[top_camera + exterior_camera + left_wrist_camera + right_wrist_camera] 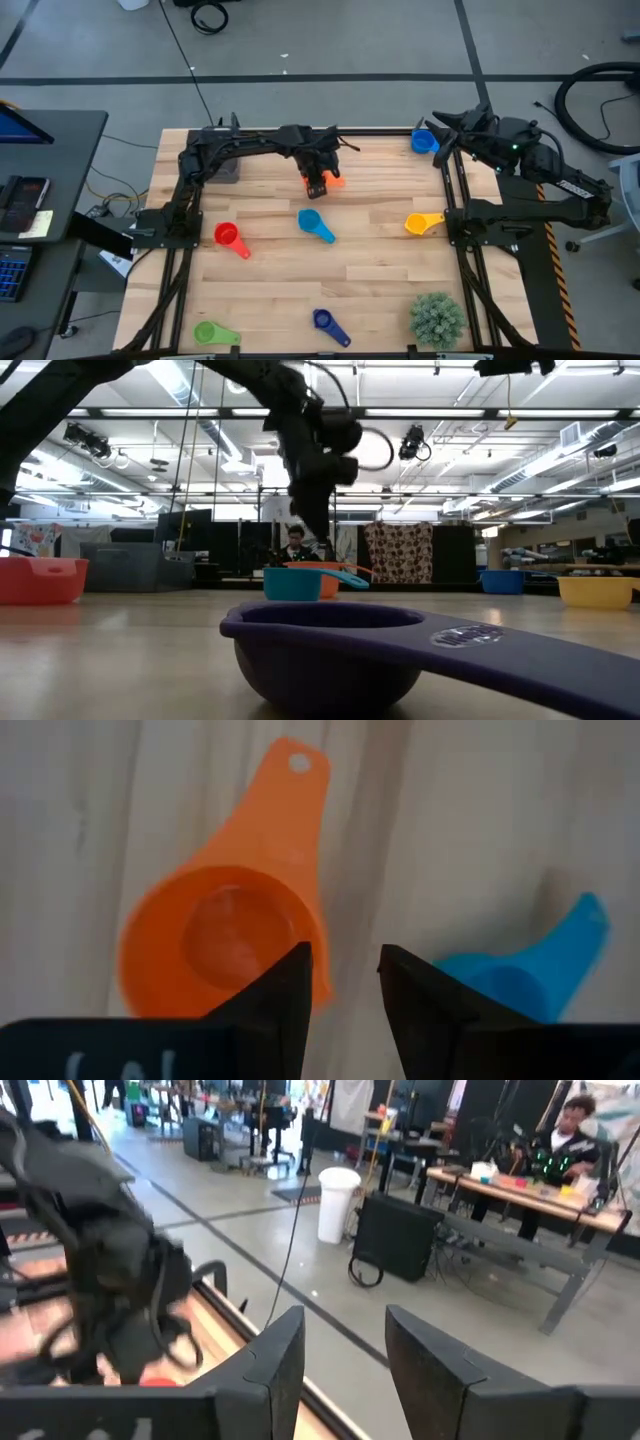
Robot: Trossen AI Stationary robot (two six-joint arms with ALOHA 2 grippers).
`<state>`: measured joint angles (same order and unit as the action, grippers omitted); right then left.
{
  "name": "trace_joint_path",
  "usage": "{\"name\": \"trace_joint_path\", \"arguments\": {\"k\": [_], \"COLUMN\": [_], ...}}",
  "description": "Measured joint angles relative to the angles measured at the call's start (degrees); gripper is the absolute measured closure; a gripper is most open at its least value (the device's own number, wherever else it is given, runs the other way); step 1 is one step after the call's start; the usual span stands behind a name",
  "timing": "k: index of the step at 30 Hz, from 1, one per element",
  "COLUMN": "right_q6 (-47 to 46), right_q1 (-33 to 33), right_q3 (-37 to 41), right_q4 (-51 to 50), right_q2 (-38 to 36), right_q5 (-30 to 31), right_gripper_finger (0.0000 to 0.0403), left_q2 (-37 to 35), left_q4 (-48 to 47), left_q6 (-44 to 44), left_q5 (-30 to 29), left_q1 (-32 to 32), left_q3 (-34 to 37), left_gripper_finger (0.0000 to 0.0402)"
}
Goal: Nest measuring cups in basket
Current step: Stack the blue measuring cup on top of the orange measuring cup
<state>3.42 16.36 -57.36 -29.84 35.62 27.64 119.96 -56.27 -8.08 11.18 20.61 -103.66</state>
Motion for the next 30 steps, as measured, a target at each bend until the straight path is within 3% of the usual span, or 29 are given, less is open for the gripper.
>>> {"name": "trace_joint_path", "arguments": {"k": [10,14,21,30], "right_q6": [-10.3,-13.4,-16.5,-19.1], "right_q1": [5.1,9.8,20.3,32.6], "right_q3": [0.0,0.0,0.0,0.0], "right_q4": [-11.8,-16.4,-18.8,-19.2], "right_q2": [2.2,5.2,12.9,25.5], "right_q5": [1.4,-3.5,-13.4,-23.8], "right_gripper_finger": [0.0258,0.0258,0.0258,0.0258], "left_q2": [-0.1,-0.2,-8.9,-14.1], "left_q4": [-15.9,-19.2,-16.6,-15.5], "left_q6": [6.0,7.9,15.0,16.5], "left_q5": [0.0,0.1,-3.4,-6.7], "left_q1": [0.4,1.0,3.3,4.1], "left_q3": [-22.8,-31.5,-28.2,-28.1], "left_gripper_finger": [0.0276,0.0276,0.0276,0.0276]}}
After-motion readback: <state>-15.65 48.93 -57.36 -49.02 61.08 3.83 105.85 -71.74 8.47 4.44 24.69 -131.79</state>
